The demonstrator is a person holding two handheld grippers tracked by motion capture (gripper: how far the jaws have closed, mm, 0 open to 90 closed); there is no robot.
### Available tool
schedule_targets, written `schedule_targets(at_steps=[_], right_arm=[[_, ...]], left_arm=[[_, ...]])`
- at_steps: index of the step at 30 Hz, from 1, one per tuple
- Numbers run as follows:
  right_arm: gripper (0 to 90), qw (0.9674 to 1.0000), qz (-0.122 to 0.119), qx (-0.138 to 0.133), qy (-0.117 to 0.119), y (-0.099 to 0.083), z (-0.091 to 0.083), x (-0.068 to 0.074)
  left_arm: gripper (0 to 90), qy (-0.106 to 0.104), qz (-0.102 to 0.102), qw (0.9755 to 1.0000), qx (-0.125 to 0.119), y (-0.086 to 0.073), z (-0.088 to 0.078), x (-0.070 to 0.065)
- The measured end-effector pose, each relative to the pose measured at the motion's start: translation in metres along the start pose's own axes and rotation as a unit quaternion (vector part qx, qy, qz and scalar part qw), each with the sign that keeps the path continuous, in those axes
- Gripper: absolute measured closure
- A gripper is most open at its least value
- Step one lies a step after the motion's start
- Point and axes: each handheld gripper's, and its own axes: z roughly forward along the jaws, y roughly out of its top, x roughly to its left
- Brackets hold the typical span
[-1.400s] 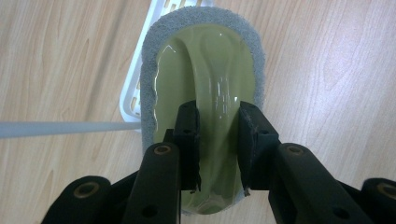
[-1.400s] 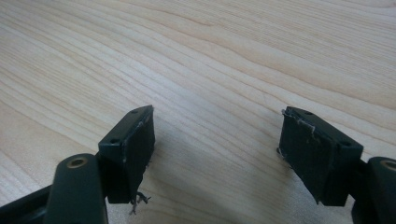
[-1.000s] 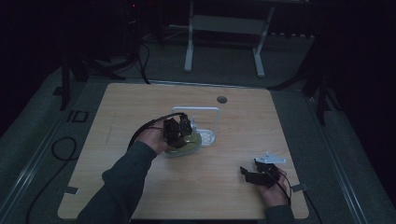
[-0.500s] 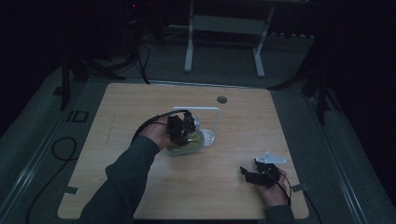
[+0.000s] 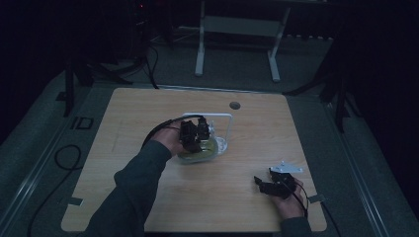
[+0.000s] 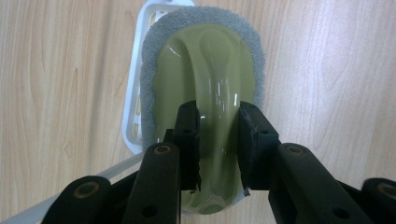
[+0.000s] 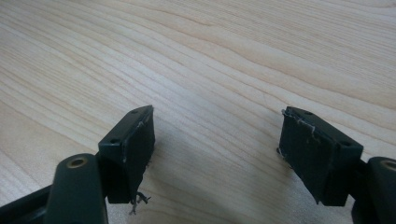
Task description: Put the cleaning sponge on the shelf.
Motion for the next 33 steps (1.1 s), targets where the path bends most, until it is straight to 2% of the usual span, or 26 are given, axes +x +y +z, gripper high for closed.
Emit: schedule_targets(at_steps=[7,22,33], right_arm=[[26.1,1.0000,0.000,0.000,0.000,0.000,0.000,0.000],[26.1,1.0000,0.000,0.000,0.000,0.000,0.000,0.000],[26.1,1.0000,0.000,0.000,0.000,0.000,0.000,0.000]], left_arm=[[71.9,0.004,0.015,0.9999,0.005,0.007,-0.001,0.003],[71.9,0.009,0.044,0.9987,0.021,0.019,0.007,0.006],[71.9,0.010,0.043,0.9987,0.026,0.021,0.015,0.011]])
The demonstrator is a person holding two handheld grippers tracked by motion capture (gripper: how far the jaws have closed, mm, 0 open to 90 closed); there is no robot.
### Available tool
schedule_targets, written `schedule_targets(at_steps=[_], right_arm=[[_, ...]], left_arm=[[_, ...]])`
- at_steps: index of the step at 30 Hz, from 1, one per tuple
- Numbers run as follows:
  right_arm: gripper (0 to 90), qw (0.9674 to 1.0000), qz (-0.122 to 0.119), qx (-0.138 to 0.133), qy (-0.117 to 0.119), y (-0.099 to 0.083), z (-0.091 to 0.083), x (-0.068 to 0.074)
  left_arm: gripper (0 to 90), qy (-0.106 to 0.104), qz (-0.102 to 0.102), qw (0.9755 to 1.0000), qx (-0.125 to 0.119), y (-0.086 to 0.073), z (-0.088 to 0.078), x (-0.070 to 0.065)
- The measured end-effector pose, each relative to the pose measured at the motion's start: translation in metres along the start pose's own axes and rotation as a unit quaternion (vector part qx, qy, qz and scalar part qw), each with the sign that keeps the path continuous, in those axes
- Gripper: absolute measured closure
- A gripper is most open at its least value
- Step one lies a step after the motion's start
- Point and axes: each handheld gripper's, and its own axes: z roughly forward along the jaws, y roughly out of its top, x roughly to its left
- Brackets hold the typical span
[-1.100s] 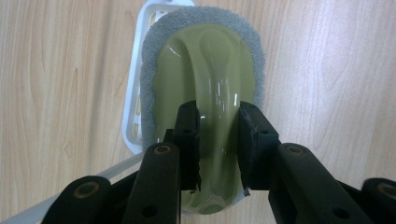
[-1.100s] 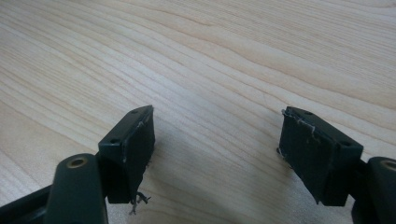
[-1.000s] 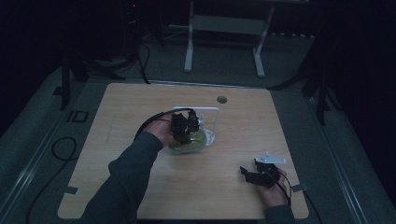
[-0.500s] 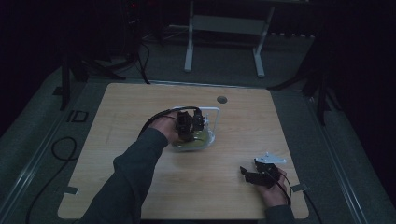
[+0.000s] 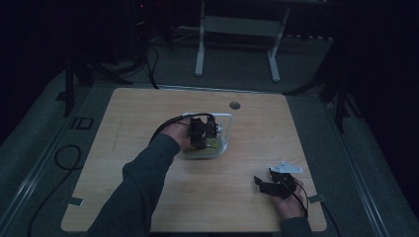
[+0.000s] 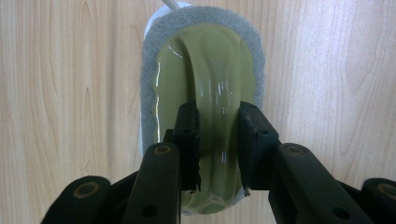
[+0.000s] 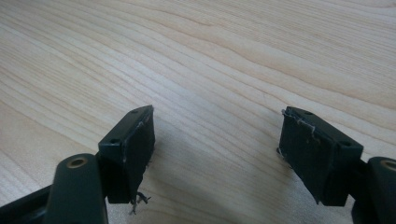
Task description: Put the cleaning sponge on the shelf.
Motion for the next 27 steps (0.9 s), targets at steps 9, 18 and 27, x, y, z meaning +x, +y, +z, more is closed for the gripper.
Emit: schedule_targets(at_steps=[9,18,27], right_arm=[[26.1,1.0000,0.000,0.000,0.000,0.000,0.000,0.000],[26.1,1.0000,0.000,0.000,0.000,0.000,0.000,0.000],[26.1,1.0000,0.000,0.000,0.000,0.000,0.000,0.000]], left_arm=[[71.8,0.004,0.004,1.0000,-0.001,0.003,0.004,0.002],[71.9,0.011,0.008,0.9999,0.010,0.005,0.006,0.006],[71.9,0.020,0.021,0.9995,0.013,0.012,0.004,0.008]])
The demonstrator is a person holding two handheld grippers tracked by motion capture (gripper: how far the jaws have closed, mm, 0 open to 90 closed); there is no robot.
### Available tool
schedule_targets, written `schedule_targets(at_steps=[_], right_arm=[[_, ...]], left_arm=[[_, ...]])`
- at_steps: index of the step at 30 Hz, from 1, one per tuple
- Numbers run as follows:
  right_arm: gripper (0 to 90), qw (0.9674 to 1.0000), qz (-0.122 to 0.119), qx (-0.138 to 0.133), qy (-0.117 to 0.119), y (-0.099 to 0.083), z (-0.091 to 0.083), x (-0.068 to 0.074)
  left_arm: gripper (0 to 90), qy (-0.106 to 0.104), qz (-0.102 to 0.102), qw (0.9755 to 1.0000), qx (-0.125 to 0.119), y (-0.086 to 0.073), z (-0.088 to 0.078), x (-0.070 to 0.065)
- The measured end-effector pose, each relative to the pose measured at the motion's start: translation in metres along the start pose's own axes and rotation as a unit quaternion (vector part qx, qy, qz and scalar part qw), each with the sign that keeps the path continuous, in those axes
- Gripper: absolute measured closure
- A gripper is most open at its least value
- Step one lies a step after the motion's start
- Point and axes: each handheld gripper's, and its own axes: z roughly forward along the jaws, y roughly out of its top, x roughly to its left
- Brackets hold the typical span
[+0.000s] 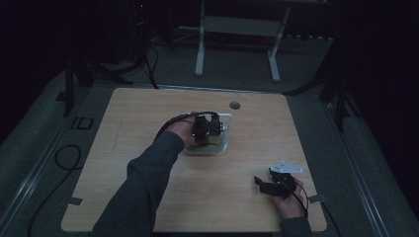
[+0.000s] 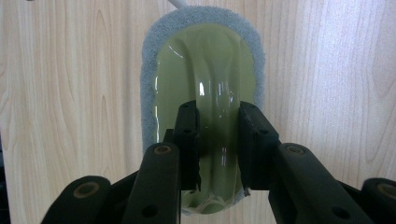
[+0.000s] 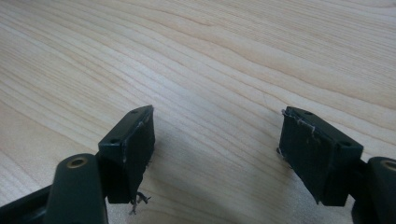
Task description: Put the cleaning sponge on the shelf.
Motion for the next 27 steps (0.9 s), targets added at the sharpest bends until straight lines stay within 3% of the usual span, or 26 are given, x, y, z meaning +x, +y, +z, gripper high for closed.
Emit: schedule_targets(at_steps=[15,17,22,27], right_arm=[[26.1,1.0000,0.000,0.000,0.000,0.000,0.000,0.000],[26.1,1.0000,0.000,0.000,0.000,0.000,0.000,0.000],[26.1,1.0000,0.000,0.000,0.000,0.000,0.000,0.000],[26.1,1.0000,0.000,0.000,0.000,0.000,0.000,0.000]], left_arm=[[71.8,-0.001,0.009,1.0000,0.001,0.002,0.007,0.001],[71.8,0.001,0.020,0.9998,-0.001,0.003,0.007,0.002],[71.8,0.001,0.024,0.9997,0.000,0.003,0.010,0.002],[71.7,-0.001,0.020,0.9998,0.001,0.003,0.014,0.002]])
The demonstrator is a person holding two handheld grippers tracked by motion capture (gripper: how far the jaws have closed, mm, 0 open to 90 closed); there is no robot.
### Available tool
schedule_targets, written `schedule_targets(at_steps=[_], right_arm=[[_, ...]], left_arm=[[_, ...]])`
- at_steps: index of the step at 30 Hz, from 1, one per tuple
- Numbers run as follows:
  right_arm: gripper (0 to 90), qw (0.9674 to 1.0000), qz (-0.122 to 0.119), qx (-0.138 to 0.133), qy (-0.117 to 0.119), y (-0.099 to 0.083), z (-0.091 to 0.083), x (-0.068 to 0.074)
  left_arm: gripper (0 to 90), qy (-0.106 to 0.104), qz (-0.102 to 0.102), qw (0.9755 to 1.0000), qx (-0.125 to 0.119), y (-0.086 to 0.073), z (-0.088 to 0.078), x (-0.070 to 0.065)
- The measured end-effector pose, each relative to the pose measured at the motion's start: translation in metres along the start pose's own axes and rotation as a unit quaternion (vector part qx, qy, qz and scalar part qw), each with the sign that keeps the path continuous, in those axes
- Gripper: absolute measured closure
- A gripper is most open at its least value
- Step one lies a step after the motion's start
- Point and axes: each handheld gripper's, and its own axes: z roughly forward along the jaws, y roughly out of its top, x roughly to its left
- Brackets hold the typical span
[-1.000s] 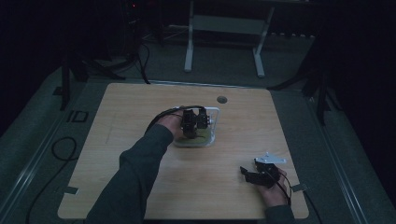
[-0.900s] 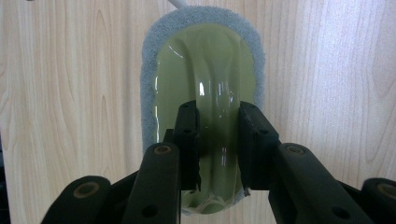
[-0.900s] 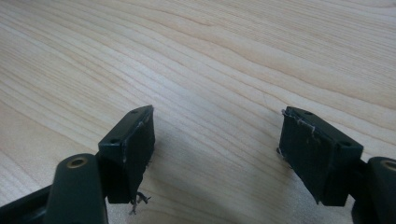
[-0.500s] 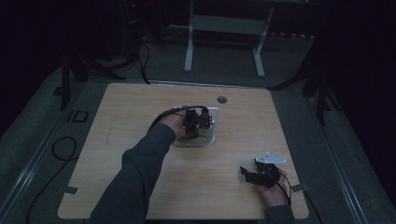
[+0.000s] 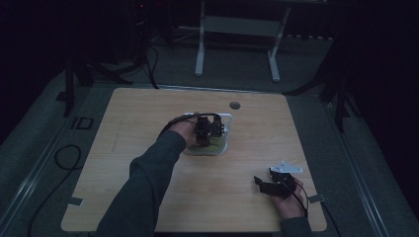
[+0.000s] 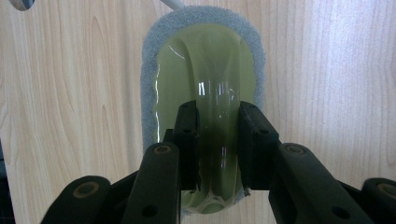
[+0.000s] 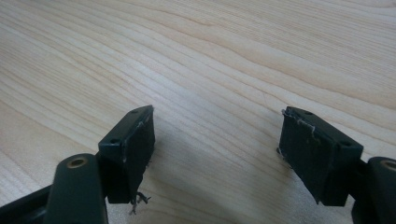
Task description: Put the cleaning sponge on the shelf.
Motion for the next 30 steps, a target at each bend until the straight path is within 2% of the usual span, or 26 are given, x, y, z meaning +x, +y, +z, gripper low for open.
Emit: schedule_targets(at_steps=[8,10,21,30], right_arm=[[26.1,1.0000,0.000,0.000,0.000,0.000,0.000,0.000],[26.1,1.0000,0.000,0.000,0.000,0.000,0.000,0.000],[26.1,1.0000,0.000,0.000,0.000,0.000,0.000,0.000],[26.1,1.0000,0.000,0.001,0.000,0.000,0.000,0.000]], left_arm=[[71.7,0.003,-0.001,1.0000,0.005,-0.001,0.008,0.001],[71.7,0.004,0.004,1.0000,0.006,-0.001,0.008,0.002],[71.6,0.000,-0.003,0.9999,0.010,-0.003,0.020,0.001],[71.5,0.007,-0.001,0.9999,0.013,-0.001,0.025,0.003]])
